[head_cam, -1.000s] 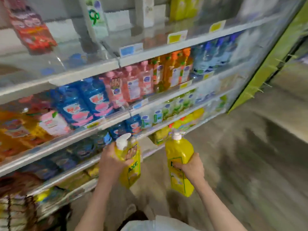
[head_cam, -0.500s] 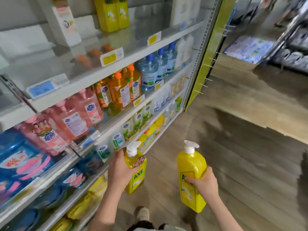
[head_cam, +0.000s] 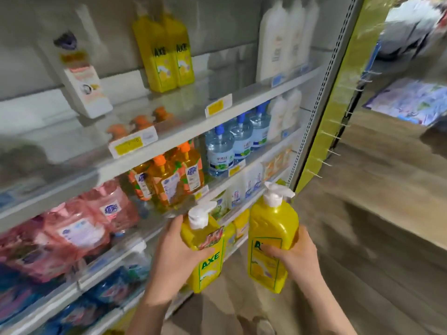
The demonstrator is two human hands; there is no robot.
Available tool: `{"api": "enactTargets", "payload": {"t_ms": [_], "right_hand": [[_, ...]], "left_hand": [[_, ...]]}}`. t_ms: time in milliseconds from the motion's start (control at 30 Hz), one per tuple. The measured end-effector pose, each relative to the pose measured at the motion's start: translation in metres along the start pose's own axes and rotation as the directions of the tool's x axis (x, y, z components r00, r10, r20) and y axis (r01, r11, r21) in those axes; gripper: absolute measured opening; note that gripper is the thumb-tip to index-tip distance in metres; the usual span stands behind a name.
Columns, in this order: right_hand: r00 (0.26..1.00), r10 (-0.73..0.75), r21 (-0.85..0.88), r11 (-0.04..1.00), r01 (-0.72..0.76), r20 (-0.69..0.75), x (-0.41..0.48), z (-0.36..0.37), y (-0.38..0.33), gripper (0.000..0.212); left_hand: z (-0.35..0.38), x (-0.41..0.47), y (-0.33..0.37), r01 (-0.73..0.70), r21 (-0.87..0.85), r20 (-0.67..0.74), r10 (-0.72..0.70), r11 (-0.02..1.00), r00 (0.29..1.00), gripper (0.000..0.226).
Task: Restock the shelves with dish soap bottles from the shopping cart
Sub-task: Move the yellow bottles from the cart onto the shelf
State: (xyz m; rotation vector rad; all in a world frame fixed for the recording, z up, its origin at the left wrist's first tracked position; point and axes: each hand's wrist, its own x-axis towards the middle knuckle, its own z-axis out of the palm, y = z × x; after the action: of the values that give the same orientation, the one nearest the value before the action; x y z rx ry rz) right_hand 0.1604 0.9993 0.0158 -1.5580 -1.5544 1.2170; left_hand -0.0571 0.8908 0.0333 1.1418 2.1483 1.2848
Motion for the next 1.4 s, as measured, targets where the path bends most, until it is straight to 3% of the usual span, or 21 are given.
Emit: {"api": "enactTargets", "payload": {"t_ms": [233, 367, 500, 767, 1133, 1400], "right_hand": [[0.917, -0.317, 0.215, 0.939, 0.268, 0.243, 0.094, -0.050, -0.083, 0.068], [0.831, -0.454, 0.335, 0.875, 0.349, 0.320, 0.130, -0.058, -0.131, 0.068], [0.747, -0.579, 0.405, 0.800, 0.443, 0.326, 0.164, -0.053, -0.179, 0.077], [0.556, -0.769, 0.427, 0.638, 0.641, 0.314, 0.230, -0.031, -0.259, 0.086], [0.424, -0.834, 0.380, 0.542, 0.750, 0.352, 0.302, 0.016, -0.312, 0.083], [0.438, -0.808, 0.375, 0.576, 0.726, 0.394, 0.334, 0.058, -0.327, 0.088]], "left_hand": [[0.013, 0.030, 0.103, -0.088, -0.241, -0.326, 0.005, 0.966, 0.945, 0.083], [0.005, 0.051, 0.160, -0.300, -0.285, -0.437, 0.155, 0.910, 0.886, 0.076], [-0.010, 0.082, 0.199, -0.457, -0.179, -0.447, 0.341, 0.872, 0.827, 0.075], [-0.036, 0.163, 0.221, -0.502, 0.231, -0.432, 0.550, 0.833, 0.714, 0.074], [-0.060, 0.255, 0.208, -0.466, 0.317, -0.385, 0.561, 0.826, 0.733, 0.083], [-0.059, 0.303, 0.184, -0.341, 0.072, -0.474, 0.333, 0.937, 0.815, 0.077]]}}
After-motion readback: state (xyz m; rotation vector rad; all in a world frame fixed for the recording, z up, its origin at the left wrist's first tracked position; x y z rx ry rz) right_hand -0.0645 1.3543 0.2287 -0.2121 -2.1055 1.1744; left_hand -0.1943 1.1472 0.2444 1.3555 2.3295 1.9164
